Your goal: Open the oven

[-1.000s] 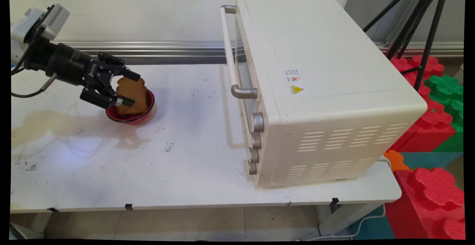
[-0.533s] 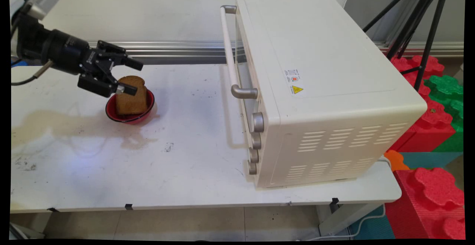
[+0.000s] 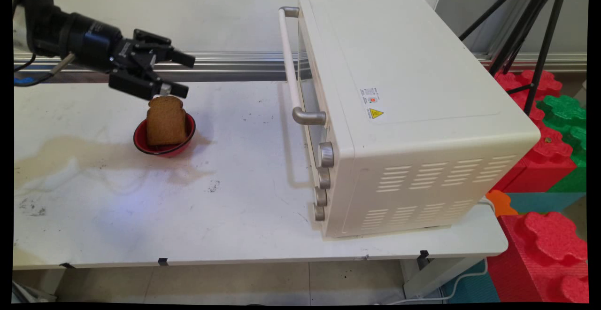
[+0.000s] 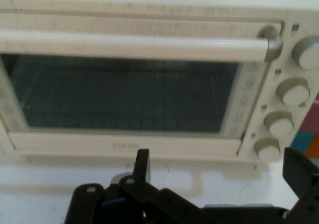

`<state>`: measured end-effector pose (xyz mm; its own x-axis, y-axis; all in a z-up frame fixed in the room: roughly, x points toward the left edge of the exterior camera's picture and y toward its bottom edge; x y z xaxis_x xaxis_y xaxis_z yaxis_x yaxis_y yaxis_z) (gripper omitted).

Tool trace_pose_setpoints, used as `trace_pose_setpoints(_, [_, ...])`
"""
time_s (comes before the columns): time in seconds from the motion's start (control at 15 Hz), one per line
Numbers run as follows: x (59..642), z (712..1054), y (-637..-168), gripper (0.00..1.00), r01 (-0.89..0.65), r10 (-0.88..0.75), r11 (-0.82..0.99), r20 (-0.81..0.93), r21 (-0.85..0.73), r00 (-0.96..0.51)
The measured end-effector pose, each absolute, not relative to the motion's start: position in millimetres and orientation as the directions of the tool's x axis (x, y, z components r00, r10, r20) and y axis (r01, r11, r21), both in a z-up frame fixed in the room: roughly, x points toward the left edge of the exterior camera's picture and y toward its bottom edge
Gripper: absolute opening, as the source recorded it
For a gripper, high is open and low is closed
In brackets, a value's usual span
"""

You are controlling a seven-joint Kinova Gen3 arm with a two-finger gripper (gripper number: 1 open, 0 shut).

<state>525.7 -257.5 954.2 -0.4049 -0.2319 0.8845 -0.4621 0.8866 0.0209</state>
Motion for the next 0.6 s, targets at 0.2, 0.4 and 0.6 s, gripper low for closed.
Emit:
trace_pose_setpoints(0.2, [514,962,-267,1.0,-0.461,-0.214,0.887,0.901,0.017,-0.378])
trace_pose_setpoints(0.4, [504,968,-277,1.0,-0.462,-0.201,0.887,0.911,0.013,-0.361])
trace_pose_setpoints(0.6, [491,972,-290,1.0,-0.462,-0.187,0.887,0.919,0.005,-0.348])
